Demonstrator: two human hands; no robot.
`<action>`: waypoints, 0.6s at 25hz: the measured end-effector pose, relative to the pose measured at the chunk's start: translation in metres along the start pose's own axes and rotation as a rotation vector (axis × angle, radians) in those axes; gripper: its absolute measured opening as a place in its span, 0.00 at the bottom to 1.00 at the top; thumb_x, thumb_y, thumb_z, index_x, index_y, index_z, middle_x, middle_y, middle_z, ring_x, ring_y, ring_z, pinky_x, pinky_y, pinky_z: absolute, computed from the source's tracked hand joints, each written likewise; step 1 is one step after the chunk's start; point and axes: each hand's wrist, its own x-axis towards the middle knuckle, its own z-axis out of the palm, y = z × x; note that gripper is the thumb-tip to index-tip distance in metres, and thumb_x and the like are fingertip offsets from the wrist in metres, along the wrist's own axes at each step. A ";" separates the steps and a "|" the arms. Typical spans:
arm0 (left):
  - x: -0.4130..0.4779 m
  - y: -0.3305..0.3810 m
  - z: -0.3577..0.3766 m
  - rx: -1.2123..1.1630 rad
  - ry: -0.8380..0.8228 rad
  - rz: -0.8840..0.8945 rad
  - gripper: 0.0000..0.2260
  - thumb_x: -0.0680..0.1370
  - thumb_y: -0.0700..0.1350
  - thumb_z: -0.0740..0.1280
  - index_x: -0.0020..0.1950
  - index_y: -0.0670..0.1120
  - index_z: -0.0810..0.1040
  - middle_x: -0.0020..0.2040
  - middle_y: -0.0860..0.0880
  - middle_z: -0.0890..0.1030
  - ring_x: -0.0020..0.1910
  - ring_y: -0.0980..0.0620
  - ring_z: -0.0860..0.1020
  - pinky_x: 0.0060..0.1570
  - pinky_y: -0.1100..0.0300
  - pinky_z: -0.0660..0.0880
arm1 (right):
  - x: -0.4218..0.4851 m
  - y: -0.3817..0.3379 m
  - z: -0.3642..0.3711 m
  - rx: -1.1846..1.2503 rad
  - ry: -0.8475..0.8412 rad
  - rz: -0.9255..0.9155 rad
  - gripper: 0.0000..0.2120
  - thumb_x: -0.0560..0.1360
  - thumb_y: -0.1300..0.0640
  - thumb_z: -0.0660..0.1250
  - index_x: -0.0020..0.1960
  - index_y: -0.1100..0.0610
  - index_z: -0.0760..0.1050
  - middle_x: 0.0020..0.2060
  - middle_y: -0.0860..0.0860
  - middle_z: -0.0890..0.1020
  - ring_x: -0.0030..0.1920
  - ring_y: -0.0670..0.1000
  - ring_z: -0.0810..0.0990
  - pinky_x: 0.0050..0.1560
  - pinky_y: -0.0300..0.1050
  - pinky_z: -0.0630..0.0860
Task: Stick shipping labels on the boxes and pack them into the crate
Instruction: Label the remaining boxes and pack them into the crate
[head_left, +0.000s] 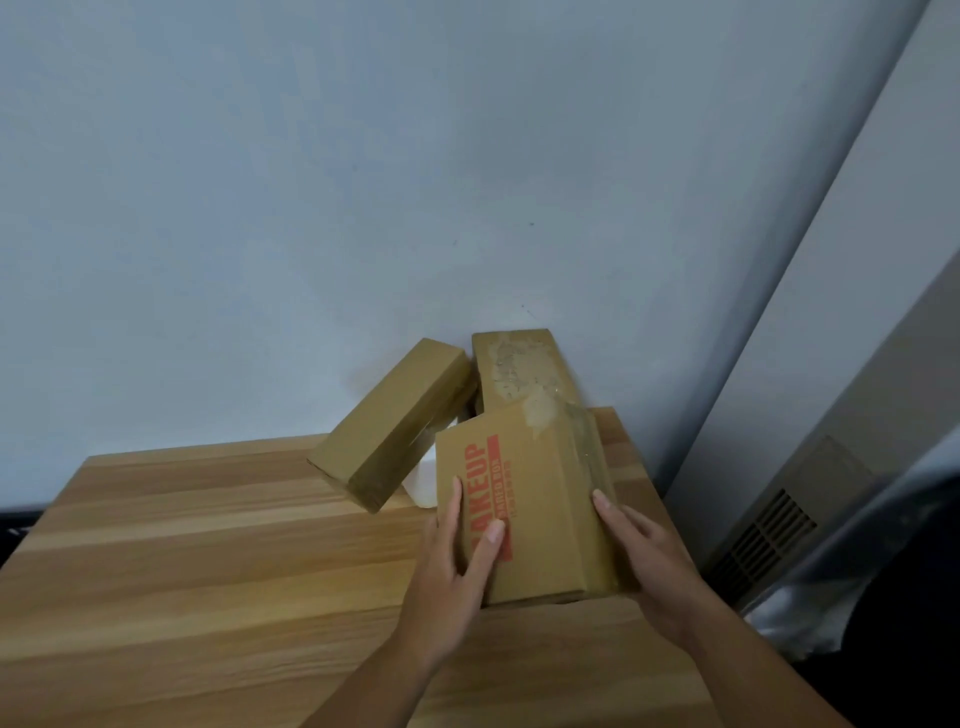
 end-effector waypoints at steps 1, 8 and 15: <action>-0.001 0.008 0.001 0.040 -0.011 -0.042 0.46 0.67 0.82 0.58 0.78 0.71 0.39 0.78 0.63 0.54 0.75 0.61 0.59 0.73 0.53 0.63 | -0.004 -0.005 0.007 -0.018 0.033 -0.038 0.31 0.61 0.26 0.74 0.56 0.43 0.83 0.52 0.44 0.86 0.51 0.47 0.86 0.46 0.46 0.83; -0.003 0.038 0.002 0.056 -0.028 -0.225 0.66 0.53 0.86 0.63 0.76 0.65 0.26 0.79 0.59 0.30 0.82 0.49 0.39 0.80 0.38 0.50 | -0.024 -0.029 0.028 -0.048 0.131 -0.221 0.29 0.62 0.26 0.74 0.56 0.42 0.83 0.49 0.40 0.87 0.47 0.41 0.86 0.43 0.39 0.83; -0.014 0.045 0.011 -0.579 0.009 -0.168 0.39 0.68 0.75 0.70 0.73 0.57 0.72 0.65 0.53 0.82 0.64 0.50 0.81 0.69 0.43 0.73 | -0.039 -0.050 0.035 -0.197 0.059 -0.331 0.30 0.64 0.19 0.61 0.56 0.35 0.82 0.52 0.34 0.83 0.51 0.36 0.82 0.42 0.34 0.80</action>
